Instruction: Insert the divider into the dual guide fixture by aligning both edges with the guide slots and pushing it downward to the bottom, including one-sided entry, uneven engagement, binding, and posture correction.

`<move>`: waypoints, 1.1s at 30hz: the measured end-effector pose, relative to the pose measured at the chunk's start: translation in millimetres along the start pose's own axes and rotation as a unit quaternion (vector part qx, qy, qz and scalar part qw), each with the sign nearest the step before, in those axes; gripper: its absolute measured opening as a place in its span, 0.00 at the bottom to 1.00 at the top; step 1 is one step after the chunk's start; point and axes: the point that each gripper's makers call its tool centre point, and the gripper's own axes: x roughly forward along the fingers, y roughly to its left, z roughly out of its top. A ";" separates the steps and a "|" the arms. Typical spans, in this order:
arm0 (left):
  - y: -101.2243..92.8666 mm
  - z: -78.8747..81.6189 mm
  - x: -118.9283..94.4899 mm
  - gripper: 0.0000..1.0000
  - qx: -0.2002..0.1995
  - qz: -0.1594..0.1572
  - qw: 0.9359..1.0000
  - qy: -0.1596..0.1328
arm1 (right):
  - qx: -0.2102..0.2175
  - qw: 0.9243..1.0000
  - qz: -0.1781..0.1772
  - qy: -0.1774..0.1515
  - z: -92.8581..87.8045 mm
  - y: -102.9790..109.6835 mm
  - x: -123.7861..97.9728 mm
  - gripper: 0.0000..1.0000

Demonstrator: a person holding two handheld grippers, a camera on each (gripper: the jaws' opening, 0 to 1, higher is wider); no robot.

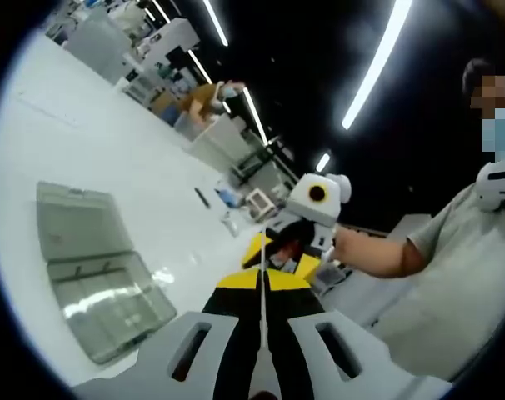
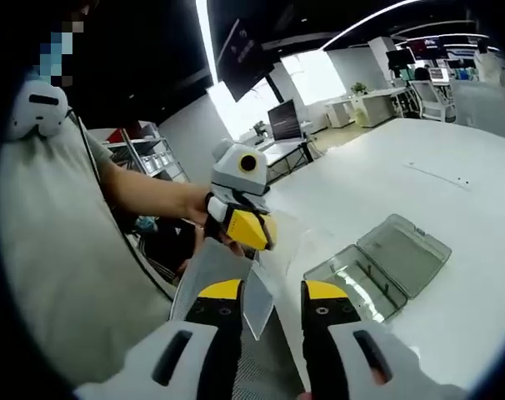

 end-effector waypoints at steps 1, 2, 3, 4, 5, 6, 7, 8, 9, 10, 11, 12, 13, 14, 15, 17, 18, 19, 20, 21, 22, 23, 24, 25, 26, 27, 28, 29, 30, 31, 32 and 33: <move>-0.4 0.0 -0.6 0.00 0.001 -0.002 1.000 0.000 | 0.008 1.000 0.012 0.000 -1.3 2.8 0.7 0.21; -1.0 0.1 -0.8 0.00 0.001 -0.004 1.000 0.000 | 0.011 1.000 0.016 -0.002 -1.6 3.3 1.1 0.21; -1.6 0.3 -0.9 0.00 0.002 -0.006 1.000 -0.001 | 0.013 1.000 0.020 -0.003 -2.3 3.8 1.3 0.20; -2.2 0.1 -0.9 0.00 0.003 -0.008 1.000 0.000 | 0.017 1.000 0.025 -0.004 -3.0 4.8 1.8 0.19; -3.3 -0.6 -0.9 0.00 0.005 -0.011 1.000 0.001 | 0.024 0.999 0.034 -0.004 -4.4 6.5 2.5 0.19; -4.2 -1.3 -0.9 0.00 0.006 -0.014 1.000 0.003 | 0.024 0.999 0.036 -0.002 -5.4 6.3 2.9 0.19; -4.9 -1.8 -0.7 0.00 0.007 -0.015 1.000 0.004 | 0.027 0.999 0.039 0.000 -7.2 5.9 3.7 0.18; -5.1 -2.0 -0.6 0.00 0.008 -0.016 1.000 0.005 | 0.029 0.999 0.041 0.001 -8.0 6.2 4.2 0.17; -5.3 -2.1 -0.6 0.00 0.009 -0.017 1.000 0.005 | 0.038 0.998 0.049 -0.005 -6.7 7.8 4.1 0.16; -6.4 -2.1 -0.4 0.00 0.009 -0.020 1.000 0.005 | 0.043 0.998 0.053 -0.008 -6.2 8.5 4.2 0.14; -6.8 -1.9 -0.4 0.00 0.010 -0.022 1.000 0.005 | 0.044 0.997 0.055 -0.006 -6.8 9.0 4.5 0.13; -7.9 -1.5 0.0 0.00 0.012 -0.025 1.000 0.004 | 0.043 0.997 0.058 -0.002 -8.2 10.3 5.2 0.12; -9.1 -1.3 0.2 0.00 0.012 -0.028 1.000 0.005 | 0.043 0.997 0.060 -0.002 -8.5 10.5 5.5 0.11; -10.2 -1.3 0.8 0.00 0.014 -0.030 0.999 0.005 | 0.043 0.997 0.063 -0.004 -8.3 11.1 5.8 0.10; -11.0 -1.5 1.4 0.00 0.015 -0.031 0.999 0.006 | 0.044 0.997 0.064 -0.005 -8.0 11.0 6.0 0.10; -11.8 -2.1 2.0 0.00 0.017 -0.034 0.999 0.009 | 0.048 0.996 0.069 -0.007 -6.9 12.3 6.3 0.09; -12.3 -2.3 2.2 0.00 0.019 -0.036 0.999 0.010 | 0.049 0.996 0.075 -0.009 -6.4 13.7 6.4 0.08; -12.7 -2.3 2.2 0.00 0.019 -0.037 0.999 0.009 | 0.050 0.996 0.075 -0.009 -6.5 13.5 6.6 0.09; -13.1 -2.0 2.3 0.00 0.019 -0.039 0.999 0.009 | 0.050 0.996 0.075 -0.008 -6.8 13.7 7.0 0.09; -13.9 -1.9 2.6 0.00 0.021 -0.040 0.999 0.009 | 0.052 0.995 0.079 -0.009 -6.6 14.8 7.0 0.08; -14.1 -1.6 2.7 0.00 0.021 -0.041 0.999 0.008 | 0.054 0.995 0.083 -0.010 -6.4 15.7 7.0 0.07; -14.6 -1.3 2.8 0.00 0.021 -0.042 0.999 0.008 | 0.055 0.995 0.085 -0.011 -5.9 16.0 7.2 0.07; -14.6 -1.0 2.8 0.00 0.021 -0.042 0.999 0.007 | 0.055 0.995 0.086 -0.013 -5.3 16.2 7.4 0.07; -14.7 -0.7 2.8 0.00 0.022 -0.042 0.999 0.007 | 0.058 0.994 0.091 -0.015 -4.6 17.5 7.4 0.05; -14.7 -0.3 2.6 0.00 0.022 -0.043 0.999 0.006 | 0.059 0.994 0.094 -0.016 -4.1 17.9 7.4 0.05; -14.6 0.2 2.2 0.00 0.022 -0.044 0.999 0.005 | 0.060 0.994 0.094 -0.017 -3.9 17.6 7.6 0.05; -14.6 0.4 2.0 0.00 0.022 -0.044 0.999 0.005 | 0.061 0.993 0.095 -0.018 -3.6 17.7 7.8 0.04; -14.2 0.5 1.7 0.00 0.022 -0.044 0.999 0.005 | 0.066 0.993 0.101 -0.020 -2.9 19.4 7.7 0.04; -14.3 0.5 1.6 0.00 0.021 -0.045 0.999 0.004 | 0.069 0.992 0.104 -0.022 -2.2 20.3 7.8 0.03; -14.6 0.6 1.7 0.00 0.021 -0.045 0.999 0.004 | 0.071 0.992 0.105 -0.022 -2.3 20.6 7.9 0.03; -14.9 0.6 1.8 0.00 0.021 -0.046 0.999 0.004 | 0.072 0.991 0.106 -0.024 -1.6 20.4 8.0 0.03; -15.1 0.6 1.7 0.00 0.022 -0.046 0.999 0.003 | 0.073 0.991 0.108 -0.024 -1.6 20.6 8.1 0.03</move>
